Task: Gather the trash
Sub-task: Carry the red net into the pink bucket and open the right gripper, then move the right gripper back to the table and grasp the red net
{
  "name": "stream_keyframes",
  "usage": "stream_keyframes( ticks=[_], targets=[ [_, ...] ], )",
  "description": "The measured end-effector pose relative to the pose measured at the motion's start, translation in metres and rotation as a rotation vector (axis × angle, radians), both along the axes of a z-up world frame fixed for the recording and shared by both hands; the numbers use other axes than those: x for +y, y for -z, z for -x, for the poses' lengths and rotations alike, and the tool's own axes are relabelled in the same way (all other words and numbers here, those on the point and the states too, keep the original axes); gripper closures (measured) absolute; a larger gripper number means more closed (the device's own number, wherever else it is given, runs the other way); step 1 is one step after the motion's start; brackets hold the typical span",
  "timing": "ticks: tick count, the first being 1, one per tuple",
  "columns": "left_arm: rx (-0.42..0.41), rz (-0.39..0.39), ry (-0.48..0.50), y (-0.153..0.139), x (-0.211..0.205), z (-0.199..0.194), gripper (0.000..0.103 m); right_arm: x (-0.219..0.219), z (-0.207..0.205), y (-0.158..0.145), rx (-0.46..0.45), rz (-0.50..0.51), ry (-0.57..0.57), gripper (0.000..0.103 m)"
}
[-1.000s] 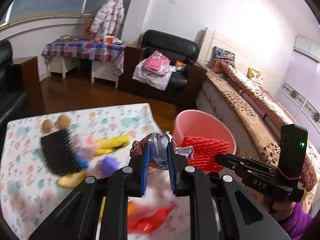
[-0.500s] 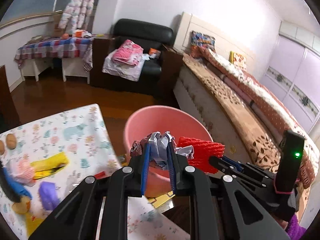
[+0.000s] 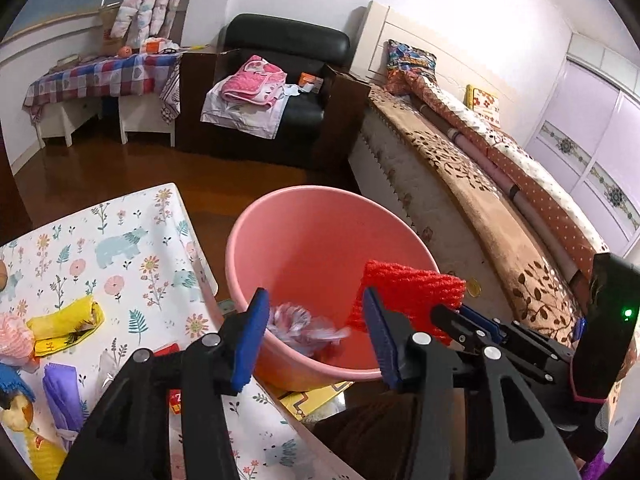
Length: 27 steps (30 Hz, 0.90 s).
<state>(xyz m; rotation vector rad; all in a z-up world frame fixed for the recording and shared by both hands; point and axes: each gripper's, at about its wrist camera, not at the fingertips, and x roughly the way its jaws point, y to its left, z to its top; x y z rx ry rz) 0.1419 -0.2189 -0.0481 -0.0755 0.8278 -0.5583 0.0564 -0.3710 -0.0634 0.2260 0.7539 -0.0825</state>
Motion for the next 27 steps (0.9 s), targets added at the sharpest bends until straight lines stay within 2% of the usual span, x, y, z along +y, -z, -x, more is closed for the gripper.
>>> stream_keyframes(
  ticks=[6,8,10,18,27],
  targets=[
    [0.003,0.01,-0.025,-0.005,0.014,-0.001,0.055,0.002,-0.002,0.001,0.008,-0.019,0.003,0.086],
    [-0.003,0.013,-0.03,-0.007,0.017,0.001,0.055,0.002,-0.004,0.001,0.013,-0.037,-0.008,0.081],
    [-0.013,0.018,-0.038,-0.012,0.023,0.003,0.055,0.001,-0.004,0.0,0.013,-0.056,-0.008,0.069],
    [-0.063,0.05,-0.092,-0.038,0.06,0.013,0.055,0.014,0.002,-0.013,-0.023,-0.052,-0.02,0.069],
    [-0.151,-0.003,-0.223,-0.068,0.134,0.037,0.055,0.052,0.009,-0.026,-0.063,-0.04,-0.104,0.069]
  ],
)
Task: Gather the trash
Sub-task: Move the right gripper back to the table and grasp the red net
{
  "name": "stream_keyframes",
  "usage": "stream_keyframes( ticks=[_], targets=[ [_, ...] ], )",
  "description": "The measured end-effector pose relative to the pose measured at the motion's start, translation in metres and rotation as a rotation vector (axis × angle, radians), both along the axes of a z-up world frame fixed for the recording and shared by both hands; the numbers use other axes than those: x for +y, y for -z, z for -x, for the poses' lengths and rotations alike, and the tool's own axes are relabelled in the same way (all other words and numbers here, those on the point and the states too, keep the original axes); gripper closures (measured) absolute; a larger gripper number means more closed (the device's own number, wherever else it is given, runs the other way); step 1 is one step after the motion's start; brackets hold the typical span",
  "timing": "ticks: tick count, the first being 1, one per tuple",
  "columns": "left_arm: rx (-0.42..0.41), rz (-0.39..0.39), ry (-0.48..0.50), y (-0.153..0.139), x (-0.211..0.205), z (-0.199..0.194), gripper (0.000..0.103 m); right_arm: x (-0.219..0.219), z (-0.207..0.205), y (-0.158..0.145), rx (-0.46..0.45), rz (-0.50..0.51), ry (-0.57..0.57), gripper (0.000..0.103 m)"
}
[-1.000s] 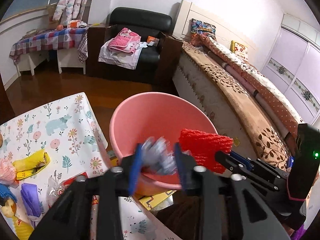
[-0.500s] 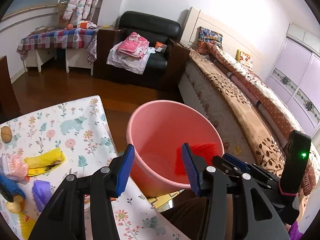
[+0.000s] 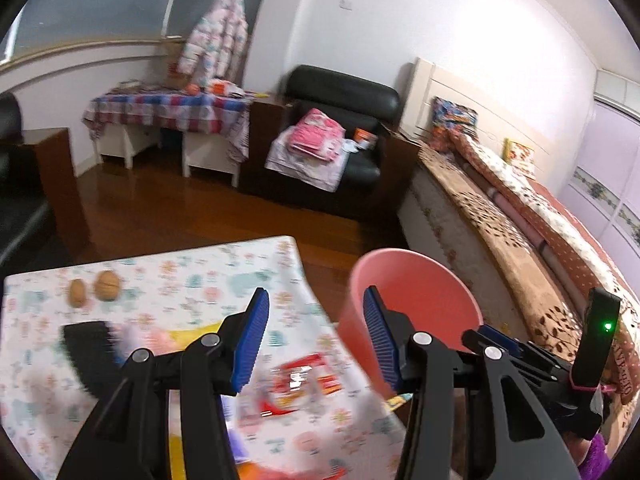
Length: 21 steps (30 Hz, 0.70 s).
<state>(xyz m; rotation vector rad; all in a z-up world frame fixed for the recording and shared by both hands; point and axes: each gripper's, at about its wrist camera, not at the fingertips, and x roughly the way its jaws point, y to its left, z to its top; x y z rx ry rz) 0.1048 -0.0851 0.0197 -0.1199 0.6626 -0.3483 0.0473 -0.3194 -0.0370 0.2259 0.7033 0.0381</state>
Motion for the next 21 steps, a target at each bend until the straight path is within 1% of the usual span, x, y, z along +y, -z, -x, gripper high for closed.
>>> stream_keyframes(
  ticks=[6,11,13,15,21],
  targets=[
    [-0.021,-0.029,-0.09,-0.009,0.05,0.016,0.055,0.026,0.003,-0.004,-0.01,0.006,-0.065,0.069],
    [0.008,-0.05,-0.15,0.0,0.083,0.029,0.055,0.043,0.005,-0.001,0.005,0.003,-0.117,0.069],
    [0.024,-0.063,-0.166,0.007,0.094,0.038,0.055,0.046,0.006,0.001,0.012,-0.004,-0.132,0.069],
    [0.058,-0.076,-0.183,0.018,0.104,0.044,0.055,0.051,0.006,0.002,0.02,-0.005,-0.142,0.069],
    [0.18,-0.112,-0.254,0.065,0.125,0.061,0.055,0.06,0.001,0.009,0.049,-0.011,-0.167,0.069]
  ],
)
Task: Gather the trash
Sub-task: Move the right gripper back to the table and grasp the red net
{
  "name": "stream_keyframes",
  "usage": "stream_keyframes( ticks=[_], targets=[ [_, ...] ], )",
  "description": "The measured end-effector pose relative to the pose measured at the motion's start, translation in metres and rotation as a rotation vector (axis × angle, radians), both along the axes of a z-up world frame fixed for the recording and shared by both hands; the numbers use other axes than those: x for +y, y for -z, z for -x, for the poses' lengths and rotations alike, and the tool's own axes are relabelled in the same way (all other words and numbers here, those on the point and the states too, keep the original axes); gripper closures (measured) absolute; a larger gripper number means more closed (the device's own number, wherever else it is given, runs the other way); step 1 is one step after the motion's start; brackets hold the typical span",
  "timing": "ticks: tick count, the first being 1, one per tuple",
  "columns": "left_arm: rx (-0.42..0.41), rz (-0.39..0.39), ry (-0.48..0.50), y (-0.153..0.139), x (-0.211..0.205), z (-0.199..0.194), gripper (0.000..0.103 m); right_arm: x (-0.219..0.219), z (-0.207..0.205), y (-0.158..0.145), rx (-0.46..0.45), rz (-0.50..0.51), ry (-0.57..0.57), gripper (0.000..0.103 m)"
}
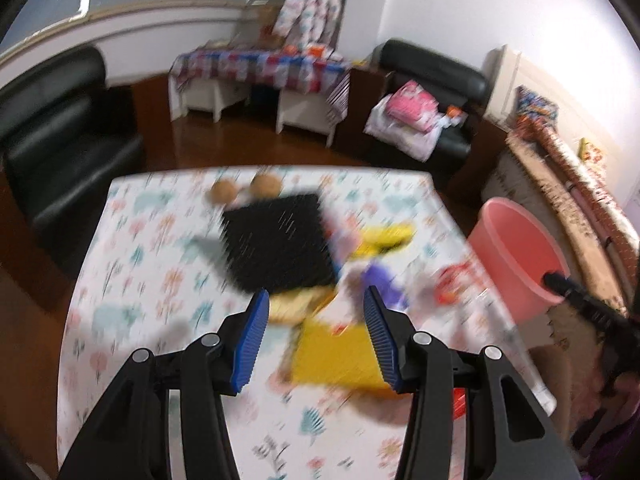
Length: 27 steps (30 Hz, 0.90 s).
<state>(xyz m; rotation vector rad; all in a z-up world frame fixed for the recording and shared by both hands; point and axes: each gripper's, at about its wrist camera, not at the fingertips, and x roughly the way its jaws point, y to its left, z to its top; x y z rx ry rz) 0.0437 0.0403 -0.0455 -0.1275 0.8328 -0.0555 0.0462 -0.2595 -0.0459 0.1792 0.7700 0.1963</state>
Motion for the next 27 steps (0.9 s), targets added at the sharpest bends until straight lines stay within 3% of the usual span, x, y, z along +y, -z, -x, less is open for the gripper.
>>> stream_keyframes(
  ticks=[4,7,15,23,25,27],
  targets=[
    [0.059,0.02,-0.035,0.023,0.007,0.0,0.055,0.008,-0.002,0.004,0.013,0.002,-0.019,0.069],
    [0.06,0.032,-0.028,0.029,0.003,-0.002,0.055,0.012,-0.003,0.006,0.019,0.006,-0.029,0.069],
    [0.103,-0.029,0.005,0.046,-0.013,-0.004,0.055,0.016,-0.004,0.012,0.04,0.007,-0.045,0.069],
    [0.186,-0.019,0.019,0.066,-0.017,-0.01,0.055,0.024,-0.002,0.011,0.03,0.021,-0.082,0.069],
    [0.189,-0.009,0.027,0.068,-0.017,-0.009,0.062,0.024,-0.002,0.012,0.035,0.02,-0.082,0.069],
    [0.187,0.011,0.054,0.067,-0.018,-0.008,0.082,0.024,-0.003,0.013,0.04,0.019,-0.081,0.069]
  ],
)
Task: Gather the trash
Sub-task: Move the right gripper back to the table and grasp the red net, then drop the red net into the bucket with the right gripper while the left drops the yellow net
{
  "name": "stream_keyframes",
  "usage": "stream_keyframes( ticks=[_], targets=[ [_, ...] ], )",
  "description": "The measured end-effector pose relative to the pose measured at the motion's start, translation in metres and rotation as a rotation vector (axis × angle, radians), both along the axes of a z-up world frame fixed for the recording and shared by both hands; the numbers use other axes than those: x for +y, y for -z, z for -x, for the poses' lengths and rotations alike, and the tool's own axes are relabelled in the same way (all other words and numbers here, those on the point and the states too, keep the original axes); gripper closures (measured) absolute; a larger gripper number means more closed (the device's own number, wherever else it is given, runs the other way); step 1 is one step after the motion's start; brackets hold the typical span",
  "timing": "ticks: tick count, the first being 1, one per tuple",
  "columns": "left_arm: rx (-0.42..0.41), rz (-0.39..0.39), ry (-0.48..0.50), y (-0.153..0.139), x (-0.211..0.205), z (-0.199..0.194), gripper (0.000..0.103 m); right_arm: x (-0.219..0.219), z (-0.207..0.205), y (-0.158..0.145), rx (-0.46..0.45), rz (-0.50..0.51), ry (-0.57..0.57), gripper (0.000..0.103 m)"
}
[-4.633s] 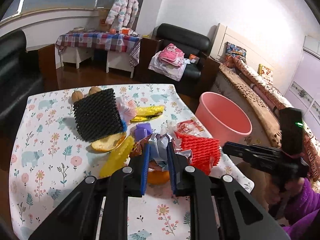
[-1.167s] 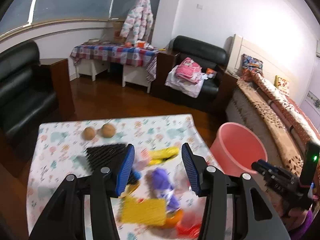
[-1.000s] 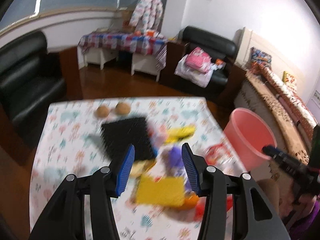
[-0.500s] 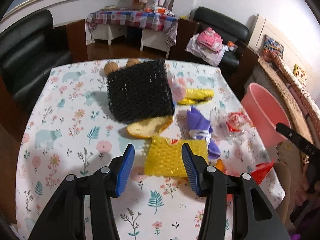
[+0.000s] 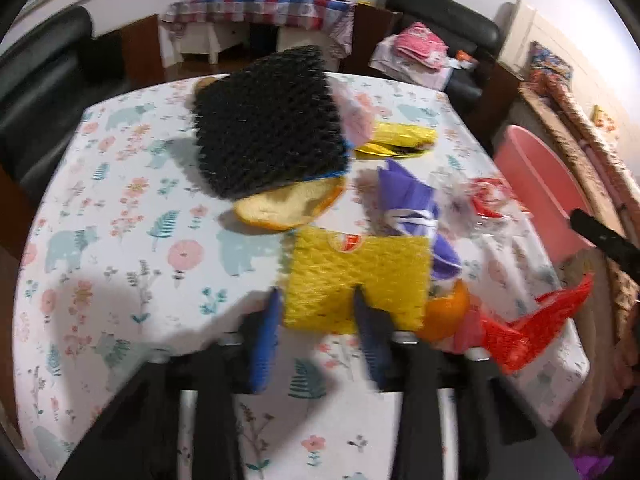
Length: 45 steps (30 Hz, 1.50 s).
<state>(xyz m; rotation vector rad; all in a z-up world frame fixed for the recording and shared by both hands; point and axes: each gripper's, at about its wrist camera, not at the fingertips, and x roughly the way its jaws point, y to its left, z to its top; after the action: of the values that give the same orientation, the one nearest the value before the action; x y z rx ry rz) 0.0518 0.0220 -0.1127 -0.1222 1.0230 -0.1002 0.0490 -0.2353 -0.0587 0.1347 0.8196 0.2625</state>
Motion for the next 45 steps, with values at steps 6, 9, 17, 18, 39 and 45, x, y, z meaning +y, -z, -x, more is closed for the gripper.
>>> stream_keyframes(
  ticks=[6,9,17,18,39,45],
  targets=[
    [-0.053,-0.007,0.011,-0.011,0.0,0.005,0.095,0.003,0.001,0.0,-0.003,-0.004,-0.013,0.069],
    [-0.089,-0.006,-0.01,-0.022,0.007,0.006,0.095,0.005,0.004,-0.003,0.0,-0.043,-0.048,0.069],
    [-0.165,0.031,-0.023,-0.054,0.018,0.01,0.095,0.025,0.025,-0.027,0.002,-0.182,-0.278,0.069],
    [-0.173,0.033,-0.021,-0.058,0.019,0.01,0.095,0.028,0.028,-0.029,0.01,-0.198,-0.318,0.069],
    [-0.17,0.056,-0.027,-0.065,0.019,0.016,0.095,0.093,0.026,-0.007,0.081,0.024,-0.703,0.064],
    [-0.179,0.054,-0.009,-0.067,0.014,0.016,0.095,0.084,0.031,-0.004,0.06,0.032,-0.674,0.088]
  ],
)
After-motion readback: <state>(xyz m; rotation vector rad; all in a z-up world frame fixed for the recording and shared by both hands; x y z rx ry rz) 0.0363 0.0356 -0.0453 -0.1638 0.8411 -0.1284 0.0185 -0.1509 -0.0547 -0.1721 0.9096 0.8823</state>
